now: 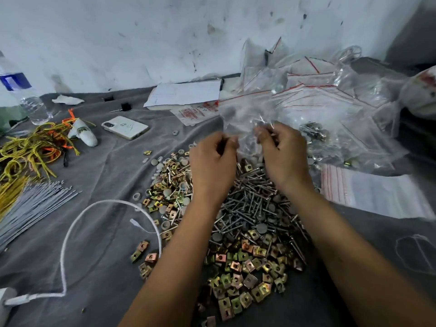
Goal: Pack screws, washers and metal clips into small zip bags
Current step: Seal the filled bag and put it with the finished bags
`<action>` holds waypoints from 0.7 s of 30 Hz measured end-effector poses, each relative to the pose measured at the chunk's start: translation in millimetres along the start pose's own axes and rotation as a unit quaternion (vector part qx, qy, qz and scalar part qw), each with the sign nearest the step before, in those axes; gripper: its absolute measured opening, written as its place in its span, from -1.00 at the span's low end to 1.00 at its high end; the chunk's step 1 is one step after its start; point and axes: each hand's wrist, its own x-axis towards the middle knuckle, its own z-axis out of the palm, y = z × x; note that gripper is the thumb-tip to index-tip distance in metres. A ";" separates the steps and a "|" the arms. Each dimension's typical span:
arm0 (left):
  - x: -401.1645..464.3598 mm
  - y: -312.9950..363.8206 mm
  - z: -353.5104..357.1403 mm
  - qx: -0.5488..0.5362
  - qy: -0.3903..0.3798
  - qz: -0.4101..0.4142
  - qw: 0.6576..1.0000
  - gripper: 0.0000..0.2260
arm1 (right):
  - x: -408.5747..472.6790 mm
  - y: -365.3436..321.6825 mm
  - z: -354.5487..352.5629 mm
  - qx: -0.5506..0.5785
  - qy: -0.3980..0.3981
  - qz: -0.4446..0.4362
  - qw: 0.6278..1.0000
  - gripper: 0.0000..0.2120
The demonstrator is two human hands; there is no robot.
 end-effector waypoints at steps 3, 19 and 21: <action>31.2 19.0 43.4 0.011 0.000 0.007 1.000 -0.79 | 40.3 14.4 -31.2 -0.041 0.033 0.004 0.999 -0.73; 52.2 28.1 191.2 0.311 -0.255 0.112 0.909 -0.80 | 89.3 81.7 -140.4 -0.322 -0.124 0.065 0.936 -0.73; 47.4 33.9 186.9 0.295 -0.247 0.099 0.918 -0.79 | 67.4 70.6 -163.0 -0.351 -0.208 0.104 0.907 -0.64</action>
